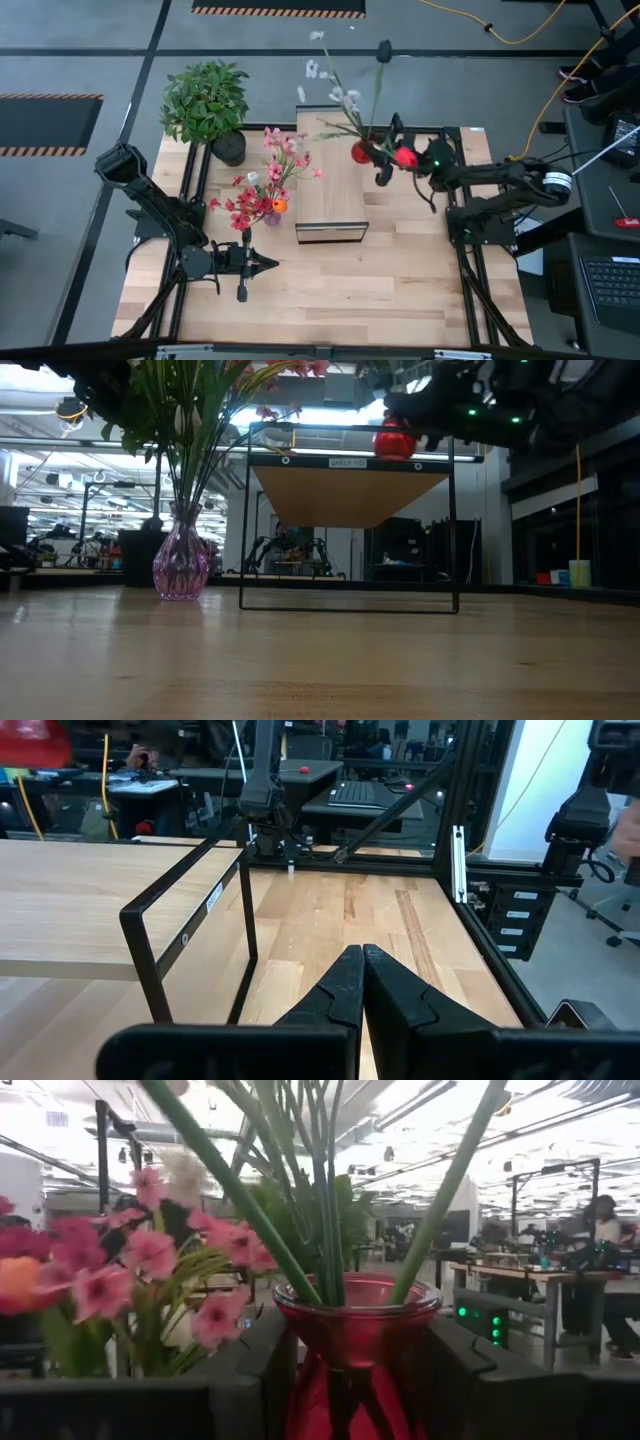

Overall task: Pick and place flowers into a vace then onto a shelf
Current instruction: Put the red vase on the shelf, then put the violet vase on the shelf

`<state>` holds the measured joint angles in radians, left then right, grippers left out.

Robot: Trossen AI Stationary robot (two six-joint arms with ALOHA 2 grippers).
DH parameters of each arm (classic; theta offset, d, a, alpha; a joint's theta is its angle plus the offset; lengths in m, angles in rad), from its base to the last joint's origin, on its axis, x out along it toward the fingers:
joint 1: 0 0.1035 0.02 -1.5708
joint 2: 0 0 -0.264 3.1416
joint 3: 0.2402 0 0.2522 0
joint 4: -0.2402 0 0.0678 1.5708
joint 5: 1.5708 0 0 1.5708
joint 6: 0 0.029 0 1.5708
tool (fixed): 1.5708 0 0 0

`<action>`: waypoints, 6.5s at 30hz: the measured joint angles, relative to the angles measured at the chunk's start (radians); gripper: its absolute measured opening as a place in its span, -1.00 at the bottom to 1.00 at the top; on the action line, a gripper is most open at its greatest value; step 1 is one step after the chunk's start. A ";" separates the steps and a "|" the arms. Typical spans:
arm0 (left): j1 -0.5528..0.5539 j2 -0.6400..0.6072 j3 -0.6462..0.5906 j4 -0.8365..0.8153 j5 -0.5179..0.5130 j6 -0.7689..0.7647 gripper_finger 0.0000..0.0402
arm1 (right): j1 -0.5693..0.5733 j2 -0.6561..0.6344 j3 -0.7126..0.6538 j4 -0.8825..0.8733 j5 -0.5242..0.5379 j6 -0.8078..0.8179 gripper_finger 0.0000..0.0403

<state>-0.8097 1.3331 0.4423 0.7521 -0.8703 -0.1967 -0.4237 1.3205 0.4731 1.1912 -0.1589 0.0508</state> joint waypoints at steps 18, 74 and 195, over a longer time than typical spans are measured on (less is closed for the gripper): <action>0.000 0.000 0.000 -0.019 0.000 0.000 -0.97 | -0.108 0.318 0.228 0.071 0.002 0.078 -0.28; 0.000 0.000 0.000 -0.047 0.000 0.001 -0.97 | -0.131 0.609 0.386 0.139 0.113 -0.039 -0.28; 0.000 0.000 0.000 -0.076 0.001 -0.026 -0.97 | -0.129 0.293 0.273 -0.234 0.124 -0.193 0.16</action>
<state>-0.8097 1.3334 0.4422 0.6765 -0.8692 -0.2230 -0.5526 1.6136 0.7460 0.9576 -0.0351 -0.1420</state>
